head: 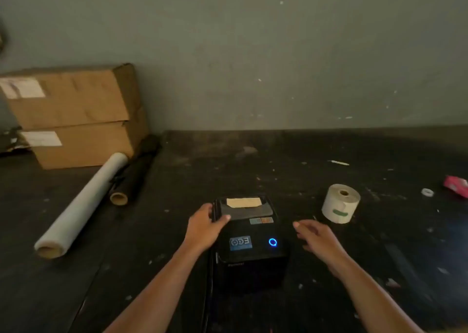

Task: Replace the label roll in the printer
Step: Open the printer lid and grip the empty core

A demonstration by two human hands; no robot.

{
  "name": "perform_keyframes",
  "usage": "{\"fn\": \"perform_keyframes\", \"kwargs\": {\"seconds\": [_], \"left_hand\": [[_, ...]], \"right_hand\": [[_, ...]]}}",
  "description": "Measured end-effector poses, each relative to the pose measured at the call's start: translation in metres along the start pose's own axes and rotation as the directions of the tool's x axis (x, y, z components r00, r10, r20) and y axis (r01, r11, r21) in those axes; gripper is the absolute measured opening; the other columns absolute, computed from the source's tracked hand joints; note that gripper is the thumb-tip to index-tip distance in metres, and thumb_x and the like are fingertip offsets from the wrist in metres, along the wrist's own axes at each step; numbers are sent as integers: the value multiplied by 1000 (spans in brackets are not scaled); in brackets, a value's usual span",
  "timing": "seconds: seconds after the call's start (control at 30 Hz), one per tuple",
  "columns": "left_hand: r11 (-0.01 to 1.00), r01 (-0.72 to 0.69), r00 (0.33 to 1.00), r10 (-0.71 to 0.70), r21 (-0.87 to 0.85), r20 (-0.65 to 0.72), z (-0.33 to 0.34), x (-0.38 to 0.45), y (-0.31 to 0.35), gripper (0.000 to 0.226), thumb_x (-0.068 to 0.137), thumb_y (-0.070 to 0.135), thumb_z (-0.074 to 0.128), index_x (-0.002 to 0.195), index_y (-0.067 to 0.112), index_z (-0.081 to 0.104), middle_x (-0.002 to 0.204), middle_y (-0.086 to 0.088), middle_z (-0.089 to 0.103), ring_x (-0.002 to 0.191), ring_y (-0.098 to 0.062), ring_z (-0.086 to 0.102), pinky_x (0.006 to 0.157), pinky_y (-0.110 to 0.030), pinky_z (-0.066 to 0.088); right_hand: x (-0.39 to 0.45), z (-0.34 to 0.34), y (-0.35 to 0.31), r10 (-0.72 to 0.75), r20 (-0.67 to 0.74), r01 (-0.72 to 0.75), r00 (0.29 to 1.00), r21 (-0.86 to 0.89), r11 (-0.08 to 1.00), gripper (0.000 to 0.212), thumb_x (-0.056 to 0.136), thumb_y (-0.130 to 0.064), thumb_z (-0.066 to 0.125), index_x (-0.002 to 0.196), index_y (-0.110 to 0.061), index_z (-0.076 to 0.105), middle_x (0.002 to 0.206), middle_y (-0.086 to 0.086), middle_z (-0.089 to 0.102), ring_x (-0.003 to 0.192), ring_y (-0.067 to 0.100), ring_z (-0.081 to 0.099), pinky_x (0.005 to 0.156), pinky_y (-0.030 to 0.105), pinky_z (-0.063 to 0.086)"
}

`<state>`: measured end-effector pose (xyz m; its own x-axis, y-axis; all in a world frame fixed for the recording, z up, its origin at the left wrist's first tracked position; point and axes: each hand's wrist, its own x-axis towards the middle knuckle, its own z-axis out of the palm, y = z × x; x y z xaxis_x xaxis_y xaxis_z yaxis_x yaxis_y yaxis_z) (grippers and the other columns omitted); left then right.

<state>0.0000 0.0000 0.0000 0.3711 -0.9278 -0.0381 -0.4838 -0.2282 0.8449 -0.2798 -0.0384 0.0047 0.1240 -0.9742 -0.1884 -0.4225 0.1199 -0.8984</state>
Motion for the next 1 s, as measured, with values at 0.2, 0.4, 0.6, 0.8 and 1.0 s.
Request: {"fn": "perform_keyframes", "kwargs": {"seconds": [0.2, 0.4, 0.6, 0.8, 1.0], "left_hand": [[964, 248, 967, -240, -97, 87, 34, -37, -28, 69, 81, 63, 56, 135, 22, 46, 127, 2, 58, 97, -7, 53, 76, -24, 44], [906, 376, 926, -364, -194, 96, 42, -51, -27, 68, 79, 68, 54, 129, 22, 54, 111, 4, 65, 97, -10, 60, 79, -29, 48], [856, 452, 888, -459, -250, 34, 47, -58, -26, 64, 70, 76, 55, 107, 25, 64, 89, 10, 65, 80, -5, 60, 58, -19, 39], [866, 444, 890, -455, -230, 7, 49, -58, -24, 60, 73, 75, 53, 102, 23, 63, 89, 6, 69, 79, -6, 64, 57, -18, 41], [889, 411, 907, -422, -200, -11, 49, -56, -27, 68, 79, 72, 50, 115, 15, 63, 95, 2, 69, 84, -9, 65, 63, -20, 45]], "right_hand": [[-1, 32, 27, 156, 59, -161, 986, 108, 981, 55, 90, -49, 53, 138, -24, 45, 141, 4, 50, 129, 24, 46, 105, 45, 40], [1, 49, 42, 182, 163, -210, 970, 178, 961, 77, 81, -59, 58, 146, -26, 32, 146, 7, 43, 132, 28, 42, 106, 48, 33], [4, 51, 52, 126, 106, -140, 986, 144, 980, 78, 81, -60, 59, 142, -17, 39, 139, 9, 50, 123, 24, 50, 101, 42, 39], [8, 47, 54, 59, 107, -70, 992, 100, 992, 70, 81, -59, 59, 134, -14, 49, 120, 3, 60, 103, 14, 56, 92, 34, 45], [10, 46, 54, 23, 97, -30, 995, 67, 997, 57, 82, -57, 59, 122, -16, 56, 98, -7, 61, 90, 6, 59, 79, 28, 47]]}}
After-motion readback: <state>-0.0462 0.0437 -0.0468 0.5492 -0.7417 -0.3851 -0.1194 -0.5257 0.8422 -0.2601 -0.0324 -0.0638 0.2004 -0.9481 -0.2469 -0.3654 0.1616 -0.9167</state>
